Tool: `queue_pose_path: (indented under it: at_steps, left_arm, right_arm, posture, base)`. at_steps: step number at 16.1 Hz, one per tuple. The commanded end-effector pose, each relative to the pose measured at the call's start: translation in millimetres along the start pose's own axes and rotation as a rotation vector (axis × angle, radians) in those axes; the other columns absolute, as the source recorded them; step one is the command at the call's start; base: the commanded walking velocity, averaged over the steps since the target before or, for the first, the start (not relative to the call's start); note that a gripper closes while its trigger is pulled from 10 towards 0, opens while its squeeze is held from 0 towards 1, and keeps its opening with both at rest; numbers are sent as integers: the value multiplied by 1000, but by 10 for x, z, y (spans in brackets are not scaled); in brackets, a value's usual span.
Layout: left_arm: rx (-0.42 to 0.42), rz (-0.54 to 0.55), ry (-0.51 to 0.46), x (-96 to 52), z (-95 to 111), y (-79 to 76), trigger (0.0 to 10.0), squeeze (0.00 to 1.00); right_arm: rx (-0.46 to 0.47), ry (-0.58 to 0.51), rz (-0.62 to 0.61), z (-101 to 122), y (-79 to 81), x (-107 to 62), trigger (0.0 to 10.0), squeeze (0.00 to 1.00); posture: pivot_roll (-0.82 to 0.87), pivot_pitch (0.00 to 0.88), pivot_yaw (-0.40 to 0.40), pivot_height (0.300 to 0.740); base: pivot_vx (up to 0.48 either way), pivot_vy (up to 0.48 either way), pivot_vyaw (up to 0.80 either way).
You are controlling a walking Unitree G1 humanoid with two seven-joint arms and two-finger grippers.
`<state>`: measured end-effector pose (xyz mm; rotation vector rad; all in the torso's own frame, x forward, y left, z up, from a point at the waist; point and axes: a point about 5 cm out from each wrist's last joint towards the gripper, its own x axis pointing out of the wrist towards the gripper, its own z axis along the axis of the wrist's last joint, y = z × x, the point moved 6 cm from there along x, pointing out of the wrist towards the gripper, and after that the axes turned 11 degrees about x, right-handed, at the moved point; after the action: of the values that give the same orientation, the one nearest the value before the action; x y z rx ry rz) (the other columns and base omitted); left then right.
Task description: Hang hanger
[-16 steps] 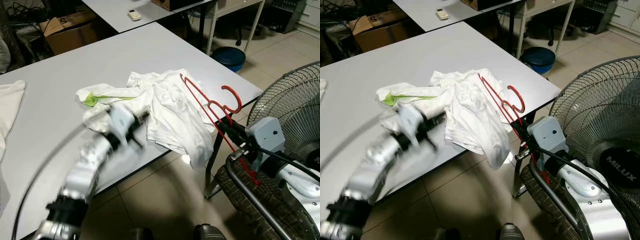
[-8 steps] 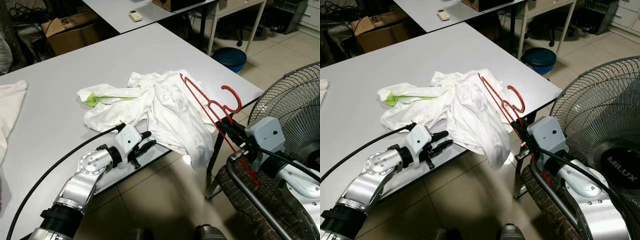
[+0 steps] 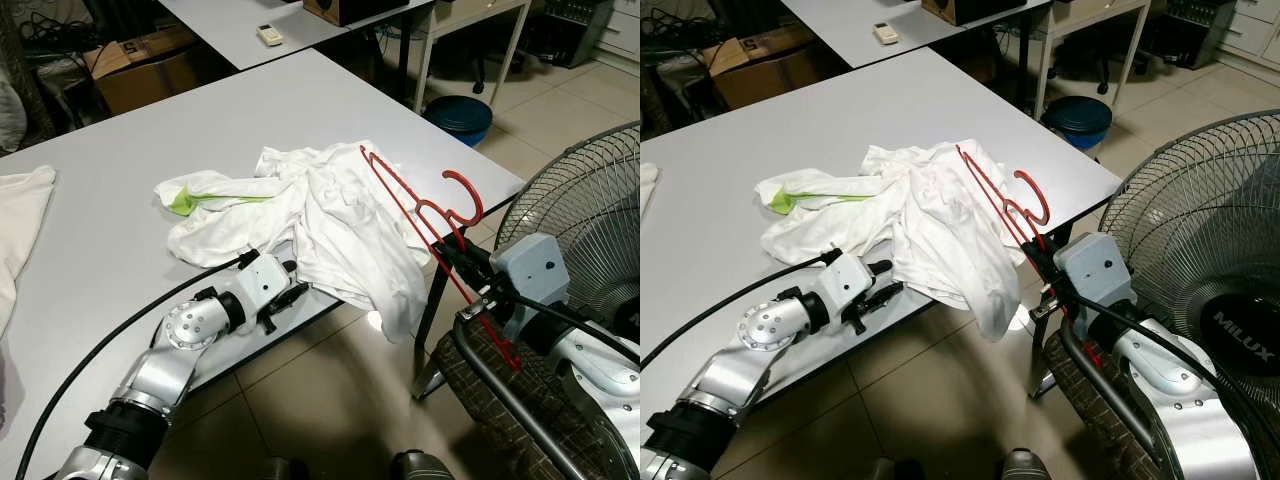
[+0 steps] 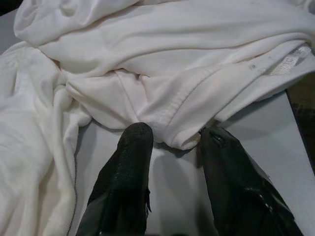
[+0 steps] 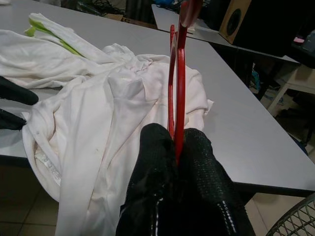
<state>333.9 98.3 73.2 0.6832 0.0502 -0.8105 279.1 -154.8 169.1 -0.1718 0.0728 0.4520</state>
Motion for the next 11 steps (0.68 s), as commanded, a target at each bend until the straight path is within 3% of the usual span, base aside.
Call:
queue_pose_path:
  at_steps: [1,4,5,6,8,10,11]
  left_arm:
    - [2,10,13,2,-35,18,10000,0]
    - [16,20,40,27,-87,23,10000,0]
    - [14,24,43,30,-98,27,8588,0]
    - [13,27,45,34,-104,28,6431,0]
    - [11,29,48,47,-115,25,4275,0]
    - [10,25,52,61,-122,13,3176,0]
    - [9,23,53,68,-123,6,2000,0]
  right_arm:
    - [-2,-15,12,27,26,26,10000,0]
    - [-6,-14,16,27,27,26,10000,0]
    - [-7,-14,16,30,27,25,10000,0]
    - [-8,-14,16,31,25,24,10000,0]
    - [-10,-14,17,31,28,25,10000,0]
    - [-10,-15,20,31,33,29,10000,0]
    - [-10,-15,21,32,36,30,10000,0]
  posture:
    - [-188,71,121,740]
    - [-193,68,120,740]
    - [-194,66,120,740]
    - [-194,65,119,740]
    - [-194,63,119,740]
    - [-194,62,118,740]
    - [-194,62,118,740]
  base:
    - [0,0,0]
    - [0,0,0]
    - [0,0,0]
    - [0,0,0]
    - [0,0,0]
    - [0,0,0]
    - [0,0,0]
